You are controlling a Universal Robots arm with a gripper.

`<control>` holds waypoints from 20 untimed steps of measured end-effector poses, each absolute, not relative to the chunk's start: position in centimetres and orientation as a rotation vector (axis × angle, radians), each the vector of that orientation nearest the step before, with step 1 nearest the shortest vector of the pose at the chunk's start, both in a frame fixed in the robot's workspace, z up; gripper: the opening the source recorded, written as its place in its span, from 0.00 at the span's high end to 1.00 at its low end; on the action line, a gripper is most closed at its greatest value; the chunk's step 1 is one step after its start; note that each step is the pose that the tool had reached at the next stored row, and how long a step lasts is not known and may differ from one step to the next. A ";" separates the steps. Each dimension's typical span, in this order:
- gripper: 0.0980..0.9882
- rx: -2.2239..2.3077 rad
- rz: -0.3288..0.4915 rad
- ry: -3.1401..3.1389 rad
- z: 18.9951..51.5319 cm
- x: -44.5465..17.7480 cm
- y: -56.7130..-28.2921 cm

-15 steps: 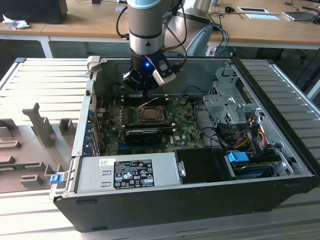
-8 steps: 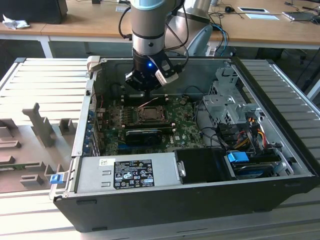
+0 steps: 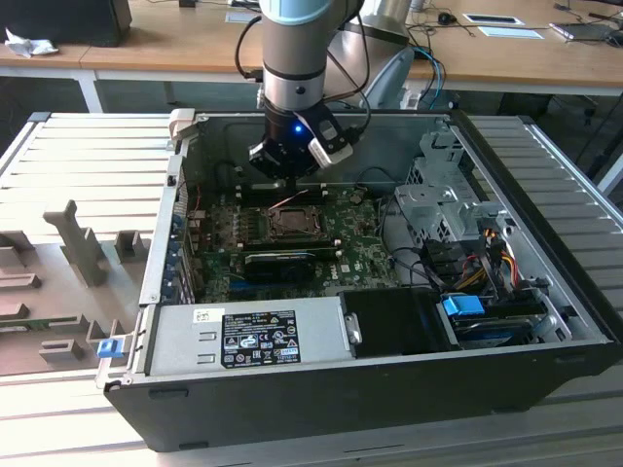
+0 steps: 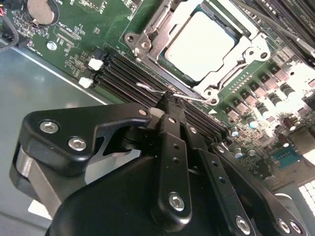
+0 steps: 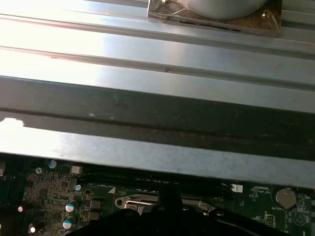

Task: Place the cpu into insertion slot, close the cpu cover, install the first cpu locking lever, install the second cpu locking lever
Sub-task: 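Install the first cpu locking lever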

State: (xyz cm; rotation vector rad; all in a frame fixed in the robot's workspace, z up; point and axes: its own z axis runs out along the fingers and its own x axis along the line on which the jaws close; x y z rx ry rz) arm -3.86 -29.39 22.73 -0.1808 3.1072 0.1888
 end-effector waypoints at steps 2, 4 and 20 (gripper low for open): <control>0.99 -0.181 0.189 3.107 22.6 -3.6 -29.3; 0.99 -0.181 0.189 3.107 22.5 -3.4 -29.3; 0.99 -0.181 0.189 3.107 21.7 -2.9 -29.2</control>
